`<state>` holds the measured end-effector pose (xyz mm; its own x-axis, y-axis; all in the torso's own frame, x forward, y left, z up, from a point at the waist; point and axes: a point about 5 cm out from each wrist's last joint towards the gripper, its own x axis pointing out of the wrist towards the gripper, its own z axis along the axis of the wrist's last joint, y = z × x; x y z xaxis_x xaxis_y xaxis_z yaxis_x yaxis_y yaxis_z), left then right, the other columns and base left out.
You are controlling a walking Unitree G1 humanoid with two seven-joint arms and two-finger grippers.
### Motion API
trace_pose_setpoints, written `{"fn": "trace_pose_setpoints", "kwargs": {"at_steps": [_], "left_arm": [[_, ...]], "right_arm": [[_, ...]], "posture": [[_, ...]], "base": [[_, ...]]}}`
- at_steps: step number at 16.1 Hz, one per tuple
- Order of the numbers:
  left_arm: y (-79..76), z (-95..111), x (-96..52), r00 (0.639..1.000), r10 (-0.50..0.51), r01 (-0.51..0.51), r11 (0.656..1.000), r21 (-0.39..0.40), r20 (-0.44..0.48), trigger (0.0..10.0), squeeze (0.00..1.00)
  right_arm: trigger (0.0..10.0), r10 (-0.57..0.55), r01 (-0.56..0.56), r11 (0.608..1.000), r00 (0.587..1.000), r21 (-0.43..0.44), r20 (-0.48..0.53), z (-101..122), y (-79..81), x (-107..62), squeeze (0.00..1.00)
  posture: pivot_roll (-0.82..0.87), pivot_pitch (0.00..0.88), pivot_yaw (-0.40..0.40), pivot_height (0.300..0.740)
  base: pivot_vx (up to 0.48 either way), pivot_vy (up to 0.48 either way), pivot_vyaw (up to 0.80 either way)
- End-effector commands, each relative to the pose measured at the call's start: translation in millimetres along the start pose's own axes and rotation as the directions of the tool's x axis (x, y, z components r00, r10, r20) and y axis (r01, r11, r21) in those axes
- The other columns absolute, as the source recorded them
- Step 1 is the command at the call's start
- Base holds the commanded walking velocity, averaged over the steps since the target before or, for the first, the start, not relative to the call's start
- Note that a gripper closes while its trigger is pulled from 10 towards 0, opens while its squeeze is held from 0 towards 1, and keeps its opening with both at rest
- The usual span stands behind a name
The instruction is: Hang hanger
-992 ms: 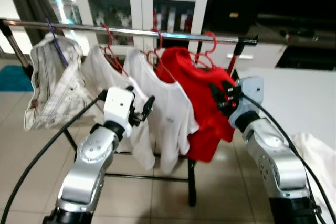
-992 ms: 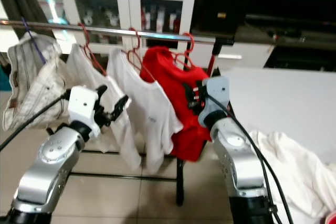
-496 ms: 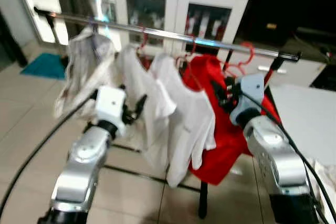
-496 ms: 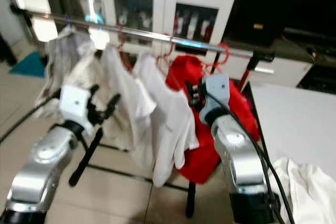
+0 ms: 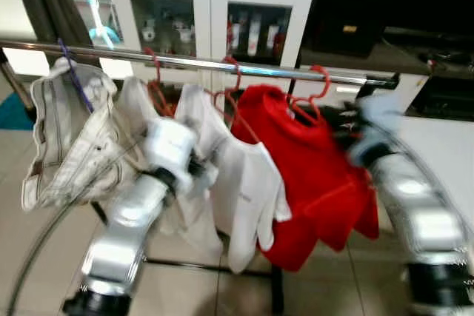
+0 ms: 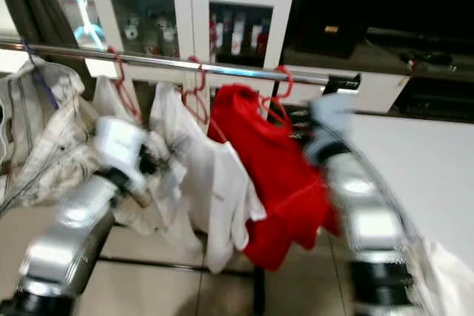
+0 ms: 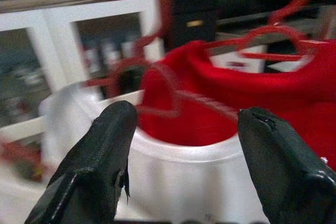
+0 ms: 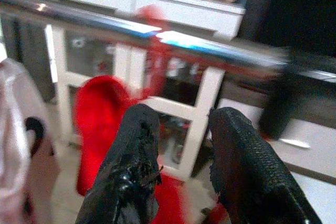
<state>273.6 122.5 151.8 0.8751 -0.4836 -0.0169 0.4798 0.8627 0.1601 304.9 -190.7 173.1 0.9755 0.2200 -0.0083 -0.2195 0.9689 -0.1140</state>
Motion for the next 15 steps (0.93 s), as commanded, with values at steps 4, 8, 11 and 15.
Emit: {"fn": "trace_pose_setpoints", "kwargs": {"at_steps": [4,8,11,15], "left_arm": [[-2.3,7.9,-7.0,0.988,-0.152,0.152,0.988,0.017,0.032,10.0,0.00],[-3.7,8.4,-13.1,0.961,-0.276,0.276,0.961,0.020,-0.007,10.0,0.00],[-5.4,11.1,-19.0,0.934,-0.357,0.357,0.934,0.010,-0.019,10.0,0.00],[-11.6,13.8,-24.3,0.908,-0.418,0.418,0.908,-0.016,-0.017,10.0,0.00]], "right_arm": [[10.0,0.216,-0.217,0.976,0.976,-0.003,-0.038,11.4,-3.4,-4.1,1.00],[10.0,0.220,-0.226,0.974,0.962,-0.016,-0.162,6.0,-13.6,12.1,1.00],[10.0,0.255,-0.264,0.964,0.946,-0.017,-0.201,8.6,-15.6,30.5,0.00],[10.0,0.273,-0.281,0.960,0.932,0.004,-0.240,7.7,-19.2,55.0,0.00]], "posture": [[-0.09,0.000,-0.051,0.740],[-0.10,0.000,-0.041,0.740],[-0.09,0.000,-0.038,0.740],[-0.08,0.000,-0.045,0.740]], "base": [[0.000,0.000,0.00],[0.000,0.000,0.00],[0.000,0.000,0.00],[0.000,0.000,0.00]]}}
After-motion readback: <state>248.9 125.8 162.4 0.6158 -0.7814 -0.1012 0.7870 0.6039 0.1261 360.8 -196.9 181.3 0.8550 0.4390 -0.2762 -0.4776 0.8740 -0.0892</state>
